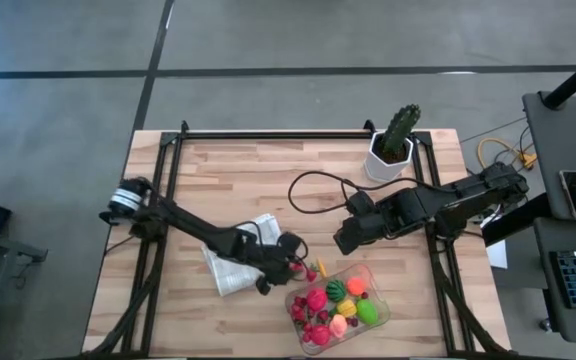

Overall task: Pick and placing Produce into tupperware
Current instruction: Put the strawberry into the transparent bin

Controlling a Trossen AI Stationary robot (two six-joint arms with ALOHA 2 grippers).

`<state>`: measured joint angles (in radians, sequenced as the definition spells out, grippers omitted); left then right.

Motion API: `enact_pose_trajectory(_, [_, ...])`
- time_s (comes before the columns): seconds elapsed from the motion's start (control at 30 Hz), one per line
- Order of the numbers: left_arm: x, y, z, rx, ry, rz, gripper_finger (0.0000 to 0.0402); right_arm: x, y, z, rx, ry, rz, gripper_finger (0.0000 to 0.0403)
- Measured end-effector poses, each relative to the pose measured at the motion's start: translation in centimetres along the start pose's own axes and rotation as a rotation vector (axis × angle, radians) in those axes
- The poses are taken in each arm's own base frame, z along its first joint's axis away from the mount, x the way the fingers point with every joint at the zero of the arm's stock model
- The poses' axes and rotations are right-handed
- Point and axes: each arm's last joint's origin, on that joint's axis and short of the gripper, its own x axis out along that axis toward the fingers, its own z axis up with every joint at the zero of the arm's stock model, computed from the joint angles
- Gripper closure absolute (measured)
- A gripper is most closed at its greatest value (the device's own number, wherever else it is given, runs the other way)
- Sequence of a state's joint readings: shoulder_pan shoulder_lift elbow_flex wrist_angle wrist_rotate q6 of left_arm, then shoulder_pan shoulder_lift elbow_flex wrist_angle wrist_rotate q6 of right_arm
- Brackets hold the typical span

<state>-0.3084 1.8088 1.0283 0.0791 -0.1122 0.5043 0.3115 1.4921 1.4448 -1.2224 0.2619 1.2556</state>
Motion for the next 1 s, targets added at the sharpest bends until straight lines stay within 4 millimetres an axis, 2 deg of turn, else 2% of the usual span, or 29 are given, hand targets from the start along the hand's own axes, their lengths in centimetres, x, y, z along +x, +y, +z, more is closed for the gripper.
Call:
enact_pose_trajectory(0.17, [-3.3, 1.2, 0.3, 0.006, 0.112, 0.104, 0.0220, 0.0, 0.0, 0.0, 0.000, 0.000, 0.000, 0.0049])
enact_pose_trajectory(0.27, [-6.4, 2.3, 2.2, -0.013, -0.006, 0.149, 0.0220, 0.0, 0.0, 0.0, -0.001, 0.000, -0.002, 0.0049])
enact_pose_trajectory(0.33, [-8.3, 3.0, 3.9, -0.031, -0.160, 0.130, 0.0220, 0.1, 0.0, 0.0, -0.004, -0.007, -0.005, 0.0049])
enact_pose_trajectory(0.43, [-9.7, 3.3, 5.3, -0.139, -0.316, 0.027, 0.0220, 0.1, -0.1, 0.0, -0.007, -0.022, -0.011, 0.0049])
enact_pose_trajectory(0.6, [-9.1, 2.9, 7.5, -0.400, -0.459, -0.190, 0.0220, 0.2, -0.1, 0.0, -0.009, -0.023, -0.016, 0.0049])
enact_pose_trajectory(0.8, [-5.6, 0.0, 9.1, -0.422, -0.396, -0.288, 0.0220, 0.1, 0.0, -0.4, -0.017, -0.020, -0.010, 0.0049])
enact_pose_trajectory(1.0, [-4.7, -0.1, 10.0, -0.562, -0.377, -0.359, 0.0219, -0.2, 0.4, -1.6, -0.039, 0.019, 0.017, 0.0049])
